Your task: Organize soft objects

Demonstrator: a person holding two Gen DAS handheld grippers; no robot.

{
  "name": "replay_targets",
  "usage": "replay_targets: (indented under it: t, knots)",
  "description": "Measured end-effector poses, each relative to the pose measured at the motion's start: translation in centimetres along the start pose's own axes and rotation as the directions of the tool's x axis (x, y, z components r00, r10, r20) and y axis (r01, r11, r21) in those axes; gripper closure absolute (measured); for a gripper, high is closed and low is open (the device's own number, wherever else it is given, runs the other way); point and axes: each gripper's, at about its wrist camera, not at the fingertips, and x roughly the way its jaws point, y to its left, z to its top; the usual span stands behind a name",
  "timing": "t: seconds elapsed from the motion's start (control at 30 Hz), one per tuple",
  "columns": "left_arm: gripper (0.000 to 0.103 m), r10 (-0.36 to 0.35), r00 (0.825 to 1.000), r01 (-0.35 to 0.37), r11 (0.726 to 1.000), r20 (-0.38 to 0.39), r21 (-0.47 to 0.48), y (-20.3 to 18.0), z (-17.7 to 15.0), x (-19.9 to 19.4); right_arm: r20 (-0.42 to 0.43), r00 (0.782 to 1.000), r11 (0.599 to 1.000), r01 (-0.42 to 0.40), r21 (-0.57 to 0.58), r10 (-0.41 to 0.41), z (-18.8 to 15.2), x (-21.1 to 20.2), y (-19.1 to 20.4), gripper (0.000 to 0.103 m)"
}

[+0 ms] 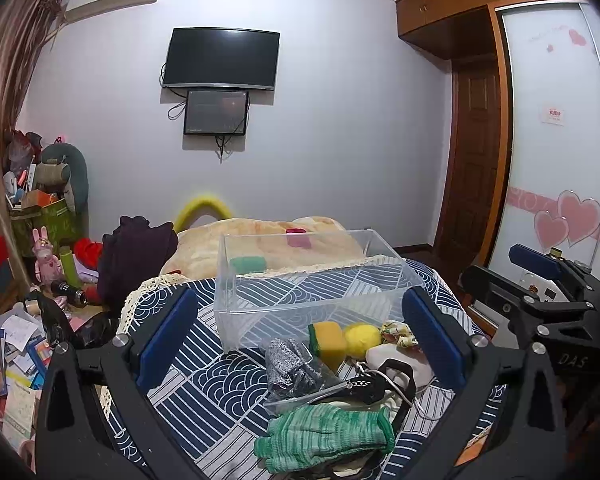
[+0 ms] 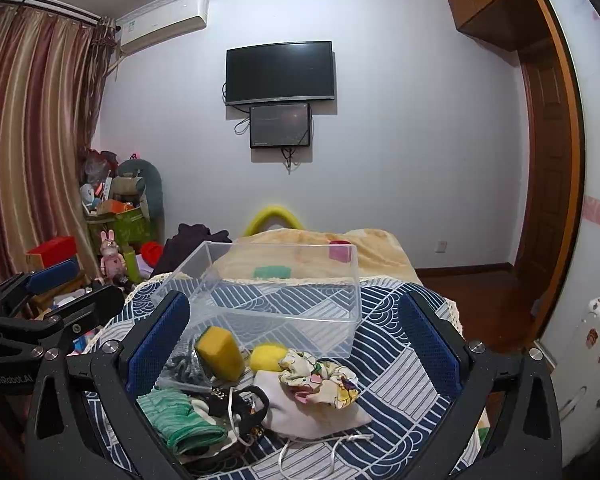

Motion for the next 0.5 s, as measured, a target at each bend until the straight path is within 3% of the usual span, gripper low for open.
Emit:
replay_targets:
  t: [0.5]
  knots:
    - [0.000,-0.003,1.000,0.003,1.000,0.001,-0.003,-0.12,0.10,-0.02,0.002,1.000,1.000,-0.005,0.005,0.005,0.04,-0.24,0.12,0.000]
